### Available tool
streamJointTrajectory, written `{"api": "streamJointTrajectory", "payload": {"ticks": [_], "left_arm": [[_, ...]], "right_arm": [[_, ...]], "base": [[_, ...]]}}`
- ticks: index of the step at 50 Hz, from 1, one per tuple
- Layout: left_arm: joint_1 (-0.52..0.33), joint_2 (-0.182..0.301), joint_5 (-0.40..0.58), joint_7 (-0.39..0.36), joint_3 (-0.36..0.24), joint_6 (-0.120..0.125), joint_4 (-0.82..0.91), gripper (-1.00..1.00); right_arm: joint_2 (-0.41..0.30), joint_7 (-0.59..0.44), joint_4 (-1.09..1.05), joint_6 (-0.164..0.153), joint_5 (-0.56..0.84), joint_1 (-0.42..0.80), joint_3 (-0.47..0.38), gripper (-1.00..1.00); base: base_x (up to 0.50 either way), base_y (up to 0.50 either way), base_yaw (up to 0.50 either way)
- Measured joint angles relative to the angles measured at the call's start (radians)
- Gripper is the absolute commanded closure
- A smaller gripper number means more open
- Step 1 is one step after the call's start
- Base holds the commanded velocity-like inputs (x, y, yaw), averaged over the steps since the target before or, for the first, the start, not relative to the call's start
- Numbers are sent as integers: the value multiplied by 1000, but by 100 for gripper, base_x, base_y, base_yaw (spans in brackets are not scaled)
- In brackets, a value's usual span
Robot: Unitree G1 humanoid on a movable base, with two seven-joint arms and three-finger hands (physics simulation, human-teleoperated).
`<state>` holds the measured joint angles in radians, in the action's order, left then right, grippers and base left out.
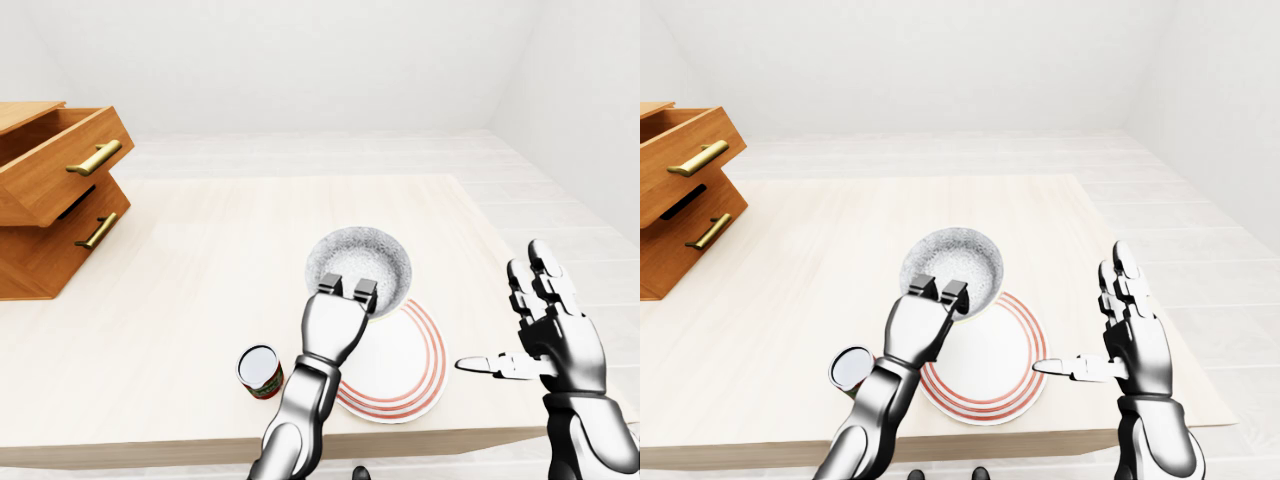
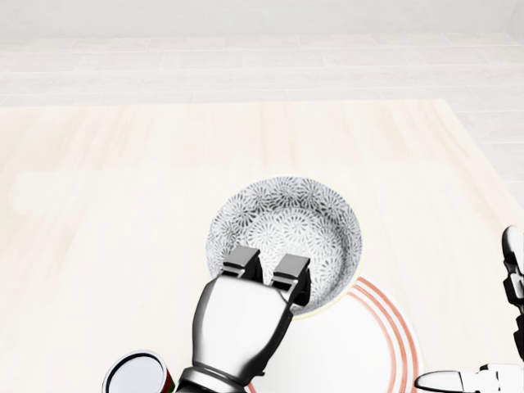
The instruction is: Put the bowl on the plate.
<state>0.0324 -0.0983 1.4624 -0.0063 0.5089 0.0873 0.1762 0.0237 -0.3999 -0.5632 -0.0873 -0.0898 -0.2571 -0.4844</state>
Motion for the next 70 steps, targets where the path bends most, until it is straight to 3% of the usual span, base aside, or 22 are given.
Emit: {"api": "streamJointTrajectory", "payload": {"ticks": [32,70], "left_arm": [[30,12,-3,87,47,0,-88,100],[129,74,2,154,149,0,-46,100]], "right_arm": [[3,2,17,0,9,-4,13,-100],[4,1,8,0,10,-5,12,-100]], "base": [[0,0,0],[0,0,0]]}}
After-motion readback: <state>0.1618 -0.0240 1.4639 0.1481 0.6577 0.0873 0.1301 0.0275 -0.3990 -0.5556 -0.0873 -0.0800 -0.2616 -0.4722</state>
